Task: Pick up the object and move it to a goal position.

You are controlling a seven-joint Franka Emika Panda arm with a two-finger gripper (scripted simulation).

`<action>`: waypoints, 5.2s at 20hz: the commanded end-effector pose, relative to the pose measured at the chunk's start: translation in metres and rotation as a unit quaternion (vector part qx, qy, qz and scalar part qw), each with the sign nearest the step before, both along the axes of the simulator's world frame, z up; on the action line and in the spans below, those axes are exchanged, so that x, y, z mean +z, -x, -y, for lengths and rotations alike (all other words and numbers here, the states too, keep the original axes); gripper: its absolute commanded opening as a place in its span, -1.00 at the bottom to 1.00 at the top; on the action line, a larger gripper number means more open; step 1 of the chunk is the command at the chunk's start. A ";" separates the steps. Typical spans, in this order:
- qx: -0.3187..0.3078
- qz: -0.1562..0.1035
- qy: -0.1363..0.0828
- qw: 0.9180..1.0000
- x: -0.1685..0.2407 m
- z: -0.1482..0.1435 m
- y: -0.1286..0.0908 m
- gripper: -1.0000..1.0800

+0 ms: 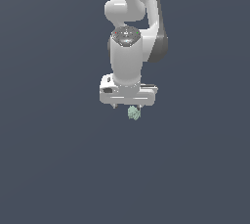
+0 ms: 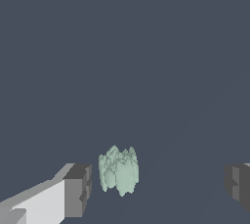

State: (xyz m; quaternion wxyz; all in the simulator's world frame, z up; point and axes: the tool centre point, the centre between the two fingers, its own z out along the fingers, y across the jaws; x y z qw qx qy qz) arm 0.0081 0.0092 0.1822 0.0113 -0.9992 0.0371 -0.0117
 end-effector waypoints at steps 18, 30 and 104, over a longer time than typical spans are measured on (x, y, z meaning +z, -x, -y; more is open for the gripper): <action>-0.212 -0.011 -0.005 0.977 -0.030 -0.017 0.018 0.92; -0.362 -0.016 -0.005 0.932 -0.050 -0.026 0.033 0.92; -0.667 -0.016 0.000 0.745 -0.128 -0.021 0.060 -1.00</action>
